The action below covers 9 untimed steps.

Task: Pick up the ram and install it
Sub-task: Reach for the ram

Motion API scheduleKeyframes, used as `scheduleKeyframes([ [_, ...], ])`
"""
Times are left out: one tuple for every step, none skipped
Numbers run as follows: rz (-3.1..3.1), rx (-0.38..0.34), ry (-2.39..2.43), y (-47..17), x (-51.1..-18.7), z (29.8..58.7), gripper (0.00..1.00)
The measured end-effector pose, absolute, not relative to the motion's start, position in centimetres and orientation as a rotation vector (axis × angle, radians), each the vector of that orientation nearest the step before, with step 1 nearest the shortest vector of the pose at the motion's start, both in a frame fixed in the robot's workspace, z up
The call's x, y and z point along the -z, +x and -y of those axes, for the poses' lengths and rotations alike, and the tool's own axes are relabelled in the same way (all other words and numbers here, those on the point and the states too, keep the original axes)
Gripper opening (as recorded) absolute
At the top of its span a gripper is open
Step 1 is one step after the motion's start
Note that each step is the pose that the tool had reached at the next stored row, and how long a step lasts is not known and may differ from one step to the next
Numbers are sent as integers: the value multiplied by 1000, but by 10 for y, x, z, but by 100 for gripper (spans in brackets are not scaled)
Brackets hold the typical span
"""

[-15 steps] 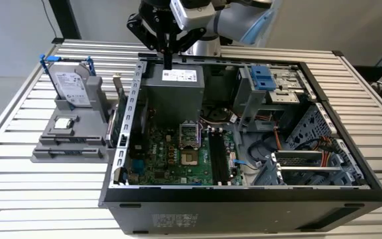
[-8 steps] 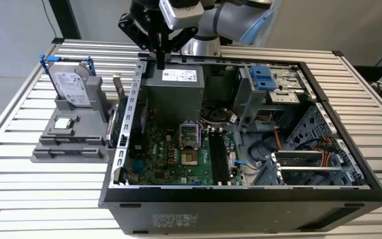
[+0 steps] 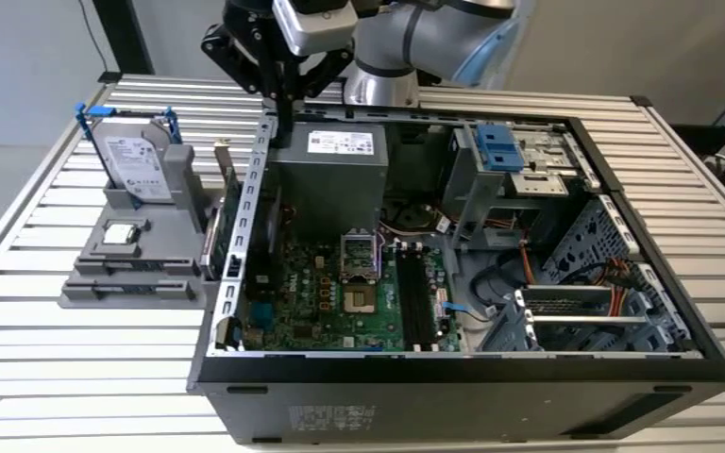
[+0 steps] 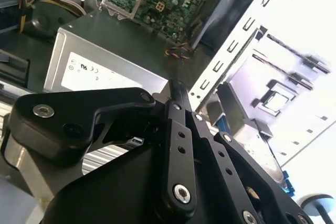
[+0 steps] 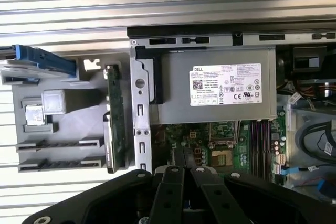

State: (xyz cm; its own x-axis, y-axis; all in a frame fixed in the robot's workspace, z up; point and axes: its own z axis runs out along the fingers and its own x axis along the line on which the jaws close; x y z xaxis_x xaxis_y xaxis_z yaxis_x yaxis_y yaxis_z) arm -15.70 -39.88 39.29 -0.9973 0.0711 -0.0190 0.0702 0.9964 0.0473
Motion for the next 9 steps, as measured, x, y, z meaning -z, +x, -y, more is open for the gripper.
scheduleKeyframes([
  [-3118, -73, 110, -160, -393, 399, 0],
  [-3118, -73, 110, -163, -393, 399, 0],
  [-3118, -73, 110, -166, -393, 399, 0],
  [-3118, -73, 111, -169, -393, 399, 0],
  [-3118, -73, 111, -172, -393, 399, 0],
  [-3118, -73, 110, -174, -393, 399, 0],
  [-3118, -73, 110, -177, -393, 399, 0],
  [-3118, -73, 110, -180, -393, 399, 0],
  [-3118, -73, 110, -182, -393, 399, 0],
])
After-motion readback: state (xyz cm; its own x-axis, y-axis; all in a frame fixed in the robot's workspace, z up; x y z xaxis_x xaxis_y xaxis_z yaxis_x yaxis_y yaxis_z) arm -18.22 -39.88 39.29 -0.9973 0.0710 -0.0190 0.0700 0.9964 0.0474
